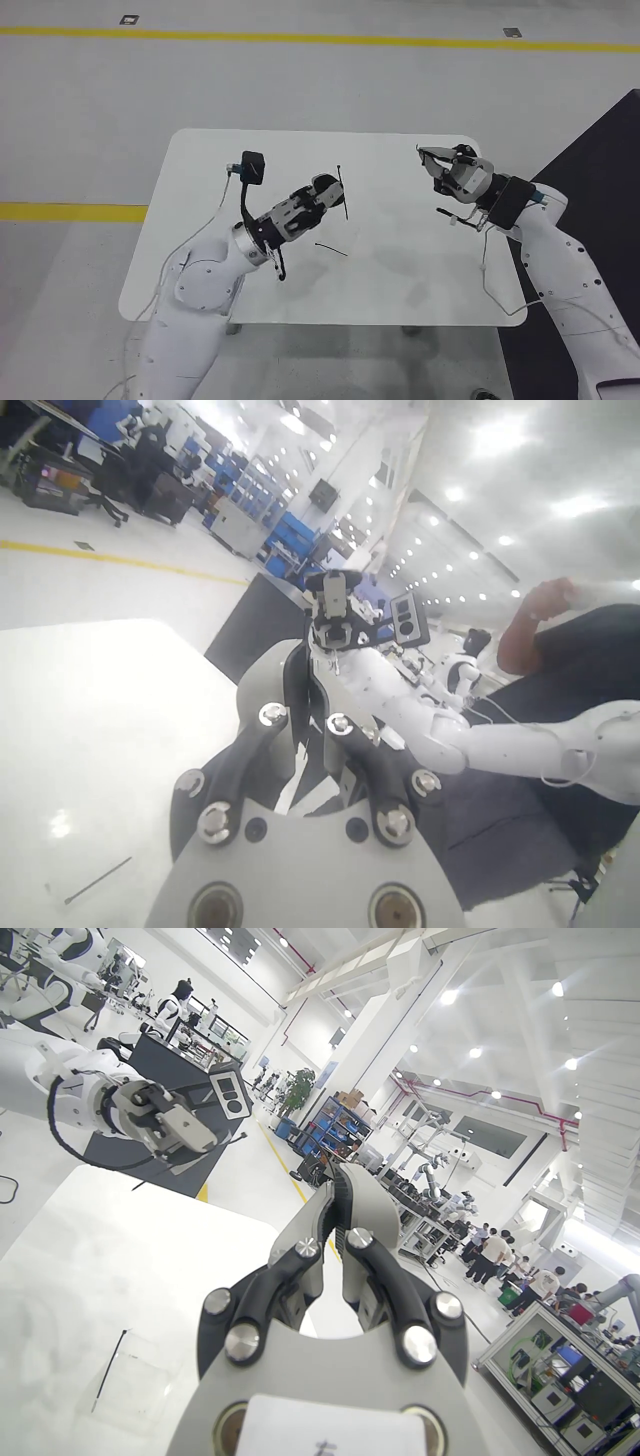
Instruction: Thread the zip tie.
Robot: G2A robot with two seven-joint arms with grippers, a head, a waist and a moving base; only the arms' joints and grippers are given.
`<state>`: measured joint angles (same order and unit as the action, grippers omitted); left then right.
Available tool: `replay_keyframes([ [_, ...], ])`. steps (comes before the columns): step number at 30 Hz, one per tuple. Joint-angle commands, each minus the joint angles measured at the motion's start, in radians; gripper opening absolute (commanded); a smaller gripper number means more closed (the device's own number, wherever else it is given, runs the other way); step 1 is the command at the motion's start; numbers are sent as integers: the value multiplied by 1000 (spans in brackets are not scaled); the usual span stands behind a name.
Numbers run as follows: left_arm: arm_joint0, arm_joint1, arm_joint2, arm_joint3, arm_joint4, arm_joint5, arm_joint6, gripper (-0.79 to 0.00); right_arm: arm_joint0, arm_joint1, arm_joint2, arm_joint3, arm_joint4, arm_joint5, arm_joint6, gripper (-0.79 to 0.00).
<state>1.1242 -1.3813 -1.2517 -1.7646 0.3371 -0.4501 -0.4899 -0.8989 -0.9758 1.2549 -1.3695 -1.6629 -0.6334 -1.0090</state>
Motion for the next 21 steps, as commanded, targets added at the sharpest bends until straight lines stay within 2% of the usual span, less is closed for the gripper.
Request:
replay_keyframes([
  [1,20,-5,14,-27,88,47,141,-785,-38,-1,10,-13,-32,155,20,-785],
  [6,45,-14,41,-52,241,113,344,-785,-111,-6,27,-25,-136,467,10,-785],
  [9,47,-20,77,-45,241,126,378,-785,-138,-14,16,-40,-138,575,25,-785],
  [12,35,-21,100,-39,223,119,336,-785,-155,-18,3,-51,-180,625,15,-785],
  [19,35,-21,100,-39,223,119,336,-785,-155,-18,3,-51,-180,625,15,-785],
  [21,49,-24,117,-51,176,105,350,-785,-156,-17,3,-53,-187,630,22,-785],
])
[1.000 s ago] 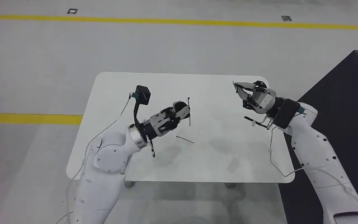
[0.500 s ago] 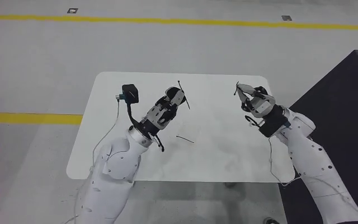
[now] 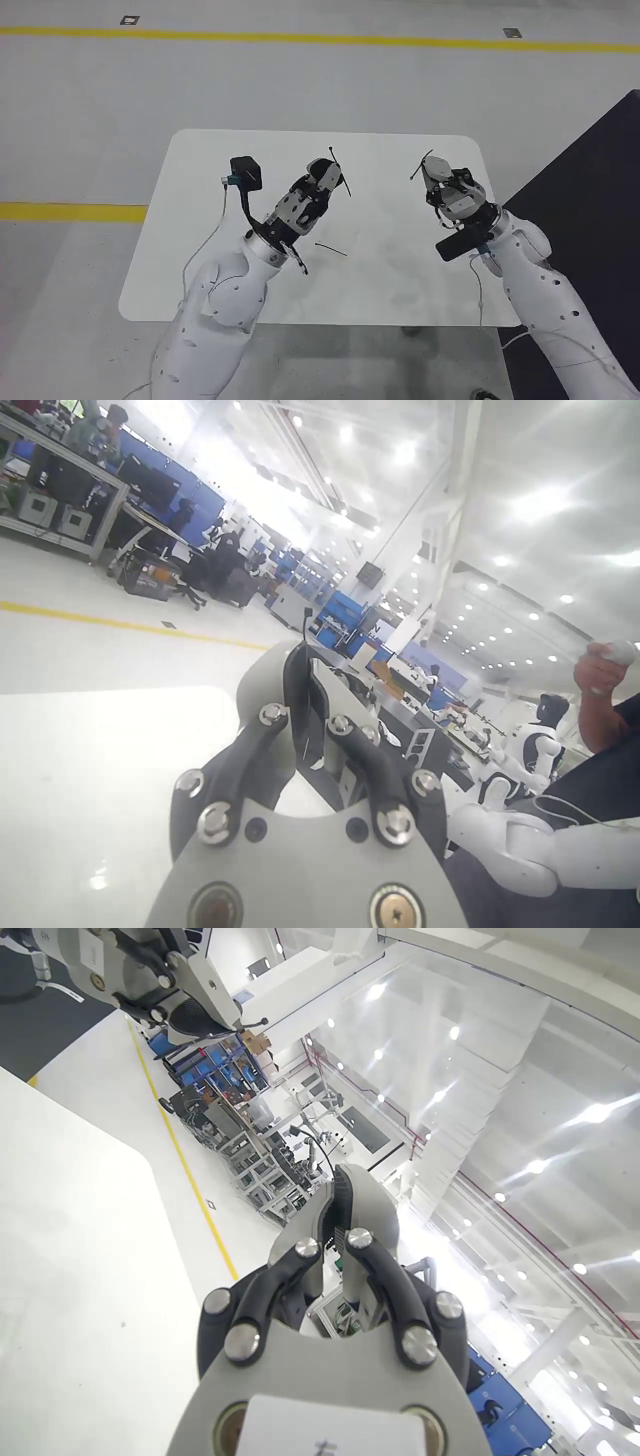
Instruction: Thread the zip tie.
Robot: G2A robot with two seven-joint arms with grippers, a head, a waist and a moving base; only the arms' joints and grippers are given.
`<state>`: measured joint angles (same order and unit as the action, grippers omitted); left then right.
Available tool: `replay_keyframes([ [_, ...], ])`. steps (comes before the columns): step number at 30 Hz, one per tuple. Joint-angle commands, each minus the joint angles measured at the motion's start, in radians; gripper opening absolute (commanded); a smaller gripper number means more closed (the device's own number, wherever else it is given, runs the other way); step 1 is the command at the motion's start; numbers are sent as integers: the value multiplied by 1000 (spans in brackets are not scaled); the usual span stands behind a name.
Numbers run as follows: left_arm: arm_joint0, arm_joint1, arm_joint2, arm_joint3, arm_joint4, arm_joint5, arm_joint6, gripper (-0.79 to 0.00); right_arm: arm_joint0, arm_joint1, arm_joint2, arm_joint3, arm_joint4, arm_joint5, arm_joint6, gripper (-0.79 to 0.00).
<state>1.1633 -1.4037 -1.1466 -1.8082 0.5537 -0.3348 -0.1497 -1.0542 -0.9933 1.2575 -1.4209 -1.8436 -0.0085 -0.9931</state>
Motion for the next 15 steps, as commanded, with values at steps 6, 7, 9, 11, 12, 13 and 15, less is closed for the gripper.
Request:
replay_keyframes([
  [6,6,-15,107,19,-68,-119,61,-785,-40,1,-43,-52,-47,-139,24,-785],
  [7,-2,-16,117,32,-78,-149,57,-785,-37,3,-44,-53,-43,-196,22,-785],
  [9,-13,-16,118,43,-95,-167,43,-785,-31,6,-45,-46,-25,-276,18,-785],
  [11,-26,-14,106,47,-96,-192,29,-785,-17,11,-42,-40,-27,-372,8,-785],
  [12,-27,-14,99,47,-106,-203,31,-785,-12,14,-40,-34,-29,-416,-3,-785],
  [13,-27,-13,93,48,-123,-215,30,-785,-8,17,-36,-29,-25,-455,-14,-785],
  [15,-29,-12,82,51,-170,-225,23,-785,2,24,-39,-29,-30,-560,-36,-785],
])
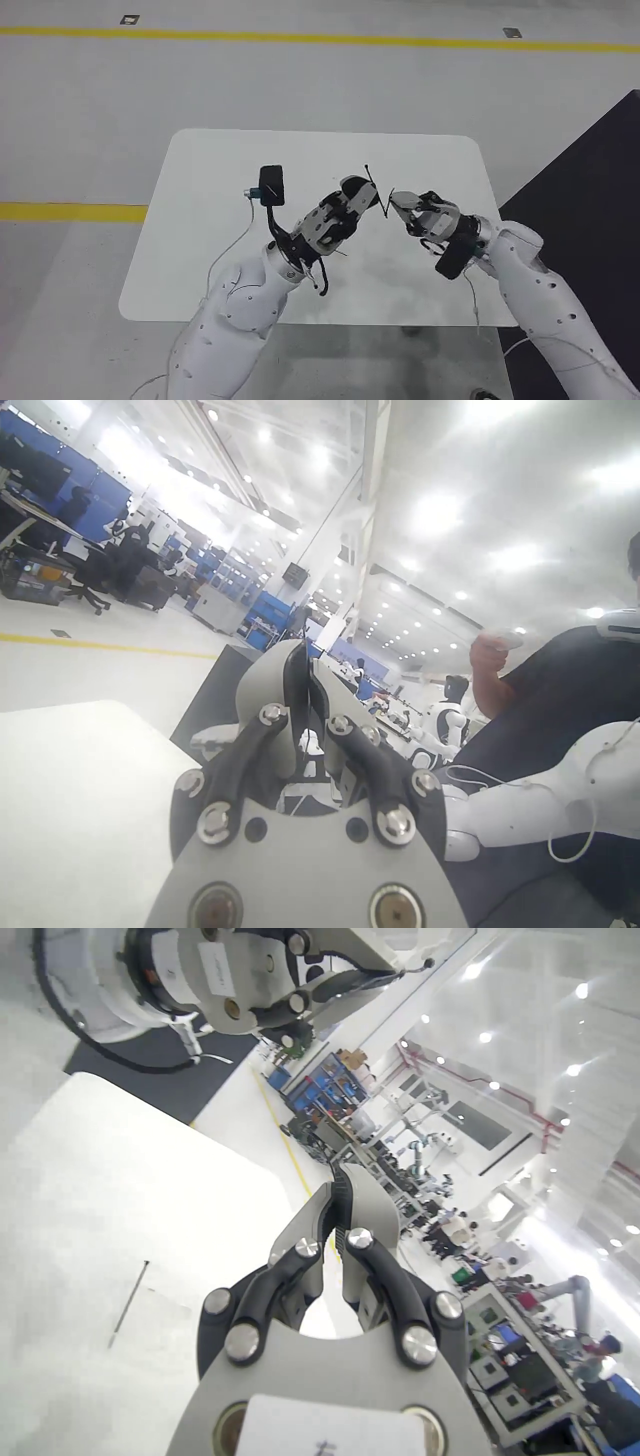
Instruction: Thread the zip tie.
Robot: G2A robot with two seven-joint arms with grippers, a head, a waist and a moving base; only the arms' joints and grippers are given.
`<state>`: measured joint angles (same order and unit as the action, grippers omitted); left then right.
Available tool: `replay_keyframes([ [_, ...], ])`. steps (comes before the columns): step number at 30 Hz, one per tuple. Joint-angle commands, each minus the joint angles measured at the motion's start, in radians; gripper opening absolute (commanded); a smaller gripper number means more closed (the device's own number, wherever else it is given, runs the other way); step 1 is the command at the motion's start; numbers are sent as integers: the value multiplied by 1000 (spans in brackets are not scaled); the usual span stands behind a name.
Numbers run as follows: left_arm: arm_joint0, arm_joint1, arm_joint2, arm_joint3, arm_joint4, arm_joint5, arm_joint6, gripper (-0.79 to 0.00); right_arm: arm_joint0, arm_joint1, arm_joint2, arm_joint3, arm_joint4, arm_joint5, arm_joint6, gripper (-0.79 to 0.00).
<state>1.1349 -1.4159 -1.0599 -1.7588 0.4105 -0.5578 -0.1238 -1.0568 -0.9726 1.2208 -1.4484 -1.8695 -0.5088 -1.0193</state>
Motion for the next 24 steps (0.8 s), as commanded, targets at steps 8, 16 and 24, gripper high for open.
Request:
replay_keyframes([
  [8,-1,0,-6,2,-38,-2,-4,-785,10,8,0,-7,-14,-105,-32,-785],
  [16,3,6,-13,-12,-47,5,-65,-785,10,21,-8,-10,180,-412,120,-785],
  [24,3,9,-3,-4,-44,22,-112,-785,22,69,-107,-27,354,-504,212,-785],
])
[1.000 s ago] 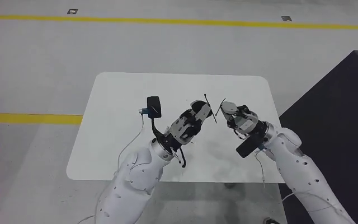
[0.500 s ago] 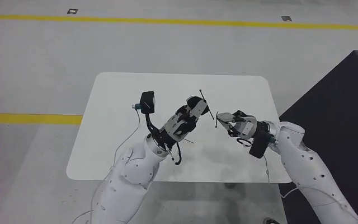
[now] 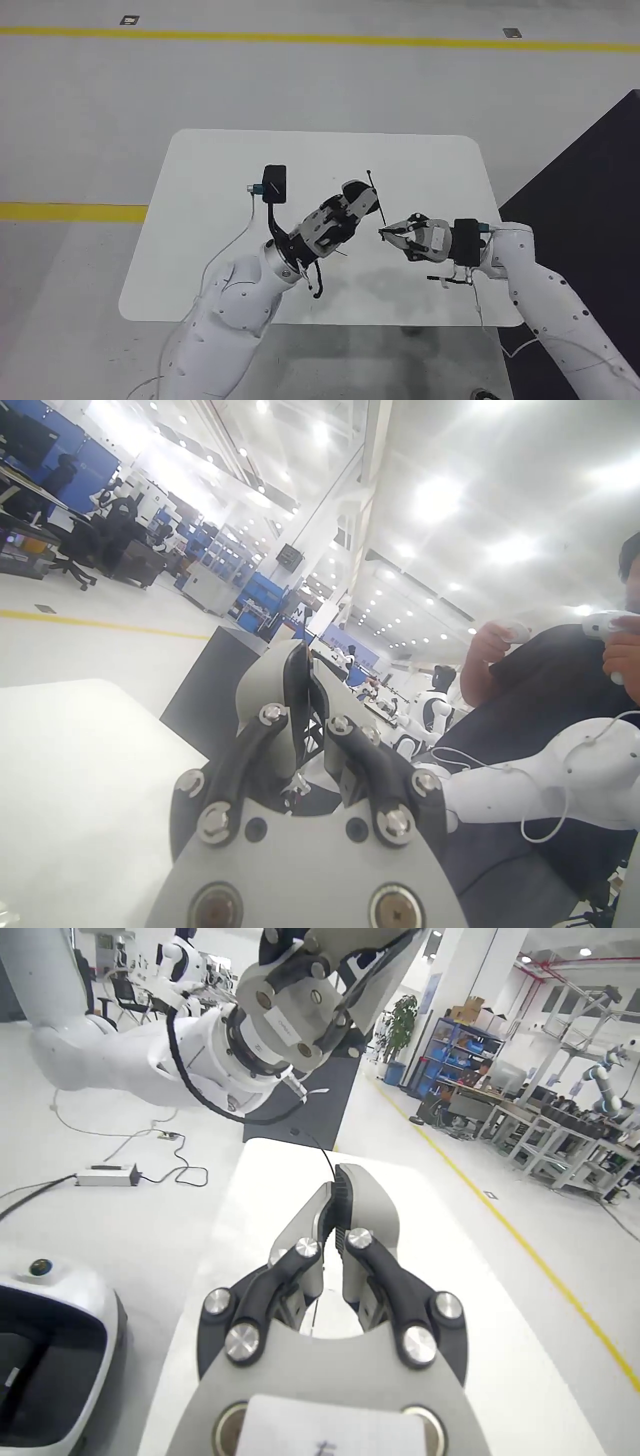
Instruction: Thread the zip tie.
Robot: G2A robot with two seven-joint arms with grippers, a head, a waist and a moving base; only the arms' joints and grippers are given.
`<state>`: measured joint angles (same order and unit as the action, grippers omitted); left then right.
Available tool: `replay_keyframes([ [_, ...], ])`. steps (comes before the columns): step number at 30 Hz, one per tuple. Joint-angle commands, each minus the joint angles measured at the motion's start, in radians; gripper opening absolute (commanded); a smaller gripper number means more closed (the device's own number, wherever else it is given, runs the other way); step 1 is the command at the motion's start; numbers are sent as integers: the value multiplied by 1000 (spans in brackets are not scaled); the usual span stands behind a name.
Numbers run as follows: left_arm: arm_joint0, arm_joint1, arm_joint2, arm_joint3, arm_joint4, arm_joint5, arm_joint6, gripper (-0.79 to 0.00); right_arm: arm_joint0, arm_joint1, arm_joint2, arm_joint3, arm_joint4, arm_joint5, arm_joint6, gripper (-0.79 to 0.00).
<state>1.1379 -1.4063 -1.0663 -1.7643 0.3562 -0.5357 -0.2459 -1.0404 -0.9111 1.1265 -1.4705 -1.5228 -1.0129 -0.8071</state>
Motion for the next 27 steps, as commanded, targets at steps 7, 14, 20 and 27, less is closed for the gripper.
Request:
replay_keyframes([
  [7,5,-2,5,2,13,2,40,-785,9,17,-24,-18,40,1,-1,-785],
  [14,5,-2,5,2,13,2,40,-785,9,17,-24,-18,40,1,-1,-785],
  [20,21,2,9,-6,29,18,-5,-785,9,17,-24,-18,40,1,-1,-785],
  [27,30,7,-4,-17,10,16,-22,-785,9,17,-24,-18,40,1,-1,-785],
])
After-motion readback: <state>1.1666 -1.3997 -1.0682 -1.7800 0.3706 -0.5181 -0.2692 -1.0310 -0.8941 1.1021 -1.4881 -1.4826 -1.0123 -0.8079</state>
